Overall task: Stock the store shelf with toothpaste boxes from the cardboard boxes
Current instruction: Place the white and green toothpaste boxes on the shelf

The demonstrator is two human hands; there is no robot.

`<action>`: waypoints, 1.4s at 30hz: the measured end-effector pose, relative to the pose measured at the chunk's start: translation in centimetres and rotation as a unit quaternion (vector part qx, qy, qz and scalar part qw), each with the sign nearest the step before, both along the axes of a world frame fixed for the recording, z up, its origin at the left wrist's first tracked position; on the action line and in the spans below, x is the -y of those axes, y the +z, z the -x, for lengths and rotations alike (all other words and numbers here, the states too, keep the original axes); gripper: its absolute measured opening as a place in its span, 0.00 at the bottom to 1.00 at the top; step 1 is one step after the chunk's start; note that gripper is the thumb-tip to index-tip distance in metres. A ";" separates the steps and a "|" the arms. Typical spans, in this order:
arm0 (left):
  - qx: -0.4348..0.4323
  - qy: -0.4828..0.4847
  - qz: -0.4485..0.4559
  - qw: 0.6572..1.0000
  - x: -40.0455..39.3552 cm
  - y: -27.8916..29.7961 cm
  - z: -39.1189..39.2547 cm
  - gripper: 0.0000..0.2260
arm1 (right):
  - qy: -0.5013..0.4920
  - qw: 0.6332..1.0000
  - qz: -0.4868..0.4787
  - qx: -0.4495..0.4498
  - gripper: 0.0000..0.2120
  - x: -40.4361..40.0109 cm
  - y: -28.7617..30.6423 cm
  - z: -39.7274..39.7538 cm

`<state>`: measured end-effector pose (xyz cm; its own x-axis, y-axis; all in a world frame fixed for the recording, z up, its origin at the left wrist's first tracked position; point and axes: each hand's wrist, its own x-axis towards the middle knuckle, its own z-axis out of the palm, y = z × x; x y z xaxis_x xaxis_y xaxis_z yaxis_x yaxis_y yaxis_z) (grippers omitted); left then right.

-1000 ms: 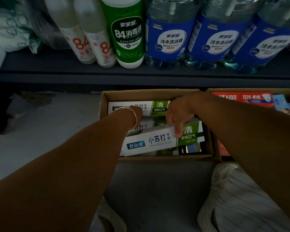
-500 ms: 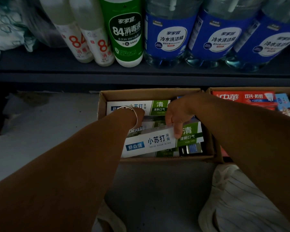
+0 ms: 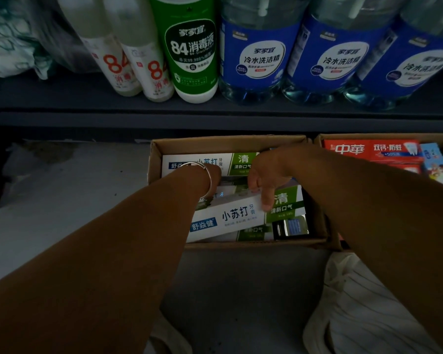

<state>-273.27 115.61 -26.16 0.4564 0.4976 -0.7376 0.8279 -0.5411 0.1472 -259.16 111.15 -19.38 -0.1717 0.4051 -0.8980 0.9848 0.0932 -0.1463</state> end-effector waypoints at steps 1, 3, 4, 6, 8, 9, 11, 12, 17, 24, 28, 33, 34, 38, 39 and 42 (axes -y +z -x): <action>-0.001 0.006 0.003 1.000 0.1 0.0 -0.1 0.16 | 0.000 1.000 0.000 -0.003 0.28 0.0 0.0 0.0; -0.003 0.012 0.005 1.000 0.1 0.2 -0.2 0.16 | -0.008 1.000 0.007 -0.011 0.27 0.0 0.0 0.0; -0.007 0.011 0.005 1.000 0.1 0.7 -0.2 0.18 | -0.013 1.000 0.005 -0.015 0.27 0.1 0.1 0.0; -0.020 -0.001 -0.014 1.000 -0.2 1.4 -0.3 0.23 | -0.018 1.000 -0.007 -0.019 0.27 0.2 0.3 0.1; -0.020 -0.020 -0.026 0.999 -0.3 2.0 -0.2 0.27 | -0.021 0.999 -0.015 -0.019 0.27 0.3 0.6 0.2; -0.025 -0.024 -0.026 0.999 -0.3 2.2 -0.2 0.27 | -0.025 0.999 -0.017 -0.019 0.27 0.3 0.8 0.2; -0.032 -0.020 -0.027 0.999 -0.3 2.3 0.0 0.22 | -0.023 0.999 -0.020 -0.018 0.26 0.4 1.3 0.2; -0.027 -0.003 -0.026 0.999 -0.3 2.6 0.0 0.18 | -0.019 0.999 -0.024 -0.016 0.27 0.5 1.6 0.2; 0.002 0.010 -0.028 1.000 -0.7 6.3 -0.1 0.19 | -0.021 0.998 -0.062 -0.009 0.30 0.9 4.4 -0.4; -0.013 -0.073 -0.115 0.991 -0.5 14.5 -0.1 0.26 | -0.028 0.991 -0.132 0.002 0.33 2.1 11.3 -1.5; -0.036 -0.095 -0.166 0.981 0.4 20.1 -0.4 0.28 | -0.054 0.981 -0.186 -0.003 0.32 3.7 15.7 -2.6; -0.031 -0.094 -0.230 0.968 2.2 27.1 -0.8 0.26 | -0.085 0.961 -0.262 0.001 0.31 5.5 20.7 -3.8; -0.030 -0.096 -0.240 0.966 2.5 28.6 -1.0 0.26 | -0.094 0.957 -0.276 -0.003 0.30 5.7 21.6 -4.1; -0.016 -0.088 -0.275 0.957 3.7 34.2 -1.7 0.23 | -0.101 0.940 -0.327 -0.011 0.28 7.0 25.8 -4.9; -0.009 -0.083 -0.280 0.956 3.9 35.5 -1.9 0.22 | -0.109 0.935 -0.338 -0.017 0.27 7.4 26.9 -5.1; 0.027 -0.063 -0.293 0.954 4.3 39.1 -2.5 0.21 | -0.121 0.920 -0.370 -0.031 0.25 8.6 30.0 -6.1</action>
